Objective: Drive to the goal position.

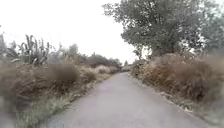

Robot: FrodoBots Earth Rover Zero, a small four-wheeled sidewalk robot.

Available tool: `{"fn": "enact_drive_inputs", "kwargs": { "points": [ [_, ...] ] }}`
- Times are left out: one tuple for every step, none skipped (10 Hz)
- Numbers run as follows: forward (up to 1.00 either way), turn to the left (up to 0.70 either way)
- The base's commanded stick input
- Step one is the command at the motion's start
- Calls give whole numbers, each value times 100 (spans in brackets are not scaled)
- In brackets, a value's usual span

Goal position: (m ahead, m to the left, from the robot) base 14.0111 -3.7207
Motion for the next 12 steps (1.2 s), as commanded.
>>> {"fn": "enact_drive_inputs", "kwargs": {
  "points": [
    [70,0],
    [70,0],
    [70,0],
    [70,0],
    [70,0],
    [70,0],
    [70,0],
    [70,0],
    [70,0],
    [70,0],
    [70,0],
    [70,0]
  ]
}}
